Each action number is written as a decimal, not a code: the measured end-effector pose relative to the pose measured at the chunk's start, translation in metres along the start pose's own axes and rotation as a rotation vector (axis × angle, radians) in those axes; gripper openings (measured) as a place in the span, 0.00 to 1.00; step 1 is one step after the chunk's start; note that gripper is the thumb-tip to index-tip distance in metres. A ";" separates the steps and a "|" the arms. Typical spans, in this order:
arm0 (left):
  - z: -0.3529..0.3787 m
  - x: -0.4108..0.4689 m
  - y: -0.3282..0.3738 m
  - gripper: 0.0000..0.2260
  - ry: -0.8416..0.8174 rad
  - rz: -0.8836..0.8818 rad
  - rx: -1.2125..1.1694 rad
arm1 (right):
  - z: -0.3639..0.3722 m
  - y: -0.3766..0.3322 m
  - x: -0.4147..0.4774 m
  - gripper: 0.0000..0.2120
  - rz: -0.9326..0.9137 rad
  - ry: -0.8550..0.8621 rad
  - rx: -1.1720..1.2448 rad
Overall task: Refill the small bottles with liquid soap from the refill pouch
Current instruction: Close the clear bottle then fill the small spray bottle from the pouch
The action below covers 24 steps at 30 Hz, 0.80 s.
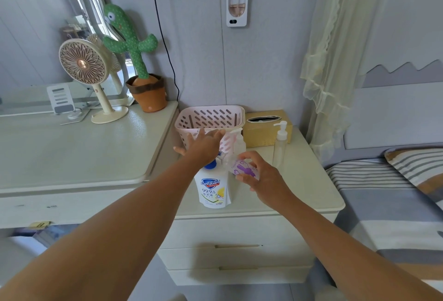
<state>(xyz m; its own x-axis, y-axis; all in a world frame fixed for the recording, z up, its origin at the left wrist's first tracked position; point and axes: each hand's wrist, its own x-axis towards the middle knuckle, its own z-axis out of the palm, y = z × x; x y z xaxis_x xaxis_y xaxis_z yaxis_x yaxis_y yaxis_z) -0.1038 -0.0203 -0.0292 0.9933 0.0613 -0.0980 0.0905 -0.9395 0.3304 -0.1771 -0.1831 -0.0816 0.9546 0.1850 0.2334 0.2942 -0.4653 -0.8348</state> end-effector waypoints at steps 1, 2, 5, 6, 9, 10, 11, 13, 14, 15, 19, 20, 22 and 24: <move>-0.001 0.003 0.000 0.21 0.005 0.002 -0.007 | -0.001 -0.001 0.000 0.18 -0.005 0.002 0.003; -0.001 0.006 0.000 0.22 0.007 0.011 -0.007 | -0.002 -0.002 0.001 0.18 -0.009 0.004 0.003; 0.001 0.009 -0.004 0.24 0.014 0.023 -0.028 | -0.002 -0.003 0.002 0.18 -0.007 0.005 0.003; 0.001 0.007 -0.004 0.23 0.019 0.018 -0.030 | -0.001 -0.002 0.002 0.18 -0.009 0.004 0.005; 0.005 0.001 -0.003 0.21 0.011 0.000 -0.018 | 0.003 0.003 0.002 0.18 0.005 -0.002 -0.008; 0.005 -0.002 -0.002 0.20 0.005 -0.001 -0.011 | 0.004 0.004 0.002 0.18 0.008 -0.005 -0.010; 0.006 -0.003 -0.003 0.20 0.004 -0.005 -0.014 | 0.005 0.005 0.001 0.18 0.011 -0.008 -0.009; 0.006 -0.001 -0.003 0.20 0.004 0.002 -0.012 | 0.004 0.005 0.000 0.18 0.008 -0.005 -0.009; 0.005 0.000 -0.002 0.20 0.001 0.002 -0.003 | 0.004 0.005 0.001 0.18 0.008 -0.006 -0.010; 0.005 0.002 -0.002 0.21 0.011 0.004 0.016 | 0.003 0.004 0.001 0.18 0.008 -0.005 -0.010; 0.006 0.014 -0.005 0.25 0.049 0.065 0.088 | -0.001 0.001 0.001 0.18 -0.010 0.001 -0.002; 0.005 0.014 -0.005 0.25 0.052 0.066 0.089 | -0.002 0.000 0.001 0.18 -0.013 0.001 -0.002; 0.004 0.010 -0.003 0.21 0.052 0.038 0.075 | -0.001 0.001 0.001 0.18 -0.015 0.000 -0.006; 0.003 0.002 0.000 0.20 0.041 0.029 0.063 | 0.000 0.003 0.002 0.18 -0.007 -0.002 -0.008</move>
<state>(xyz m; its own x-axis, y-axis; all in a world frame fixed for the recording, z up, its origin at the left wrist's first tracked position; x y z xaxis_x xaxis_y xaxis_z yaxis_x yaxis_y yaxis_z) -0.1016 -0.0215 -0.0319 0.9977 0.0460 -0.0504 0.0580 -0.9604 0.2727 -0.1747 -0.1842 -0.0835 0.9525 0.1898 0.2382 0.3012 -0.4712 -0.8290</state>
